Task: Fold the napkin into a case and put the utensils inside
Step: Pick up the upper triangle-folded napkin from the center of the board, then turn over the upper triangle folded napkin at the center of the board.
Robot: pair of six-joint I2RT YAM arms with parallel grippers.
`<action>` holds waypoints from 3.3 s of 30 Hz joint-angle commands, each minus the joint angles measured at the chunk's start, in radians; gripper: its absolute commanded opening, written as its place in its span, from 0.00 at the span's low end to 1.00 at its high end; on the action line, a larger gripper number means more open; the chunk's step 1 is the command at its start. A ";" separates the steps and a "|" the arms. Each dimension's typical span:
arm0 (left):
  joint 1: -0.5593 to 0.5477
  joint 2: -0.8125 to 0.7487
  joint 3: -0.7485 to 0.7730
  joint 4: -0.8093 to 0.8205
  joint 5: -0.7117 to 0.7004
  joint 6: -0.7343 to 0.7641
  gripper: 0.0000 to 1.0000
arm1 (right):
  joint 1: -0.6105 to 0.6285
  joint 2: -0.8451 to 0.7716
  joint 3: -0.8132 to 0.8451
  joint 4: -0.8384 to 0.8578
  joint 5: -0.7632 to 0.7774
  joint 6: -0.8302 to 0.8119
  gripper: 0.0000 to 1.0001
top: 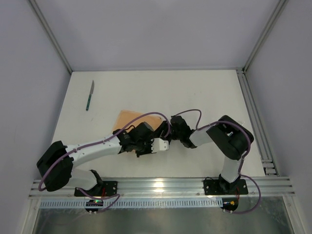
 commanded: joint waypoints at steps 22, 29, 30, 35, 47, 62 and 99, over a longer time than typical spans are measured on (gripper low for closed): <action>0.006 -0.001 0.005 0.025 0.044 -0.020 0.05 | 0.043 0.107 -0.050 0.229 0.035 0.134 0.07; 0.006 -0.021 0.027 0.008 0.084 -0.017 0.50 | 0.047 0.104 -0.055 0.231 0.055 0.158 0.04; 0.006 -0.024 0.030 0.002 0.084 -0.011 0.57 | 0.048 0.103 -0.053 0.232 0.057 0.167 0.04; 0.006 -0.030 -0.018 0.057 0.024 0.021 0.79 | 0.056 0.101 -0.065 0.268 0.069 0.213 0.04; -0.104 -0.041 -0.248 0.444 -0.307 0.075 0.99 | 0.080 0.097 -0.070 0.320 0.098 0.322 0.04; -0.233 -0.059 -0.366 0.694 -0.559 0.120 0.76 | 0.085 0.083 -0.087 0.303 0.123 0.362 0.04; -0.178 -0.140 -0.193 0.254 -0.337 -0.005 0.00 | -0.059 0.107 0.002 0.075 0.169 0.171 0.29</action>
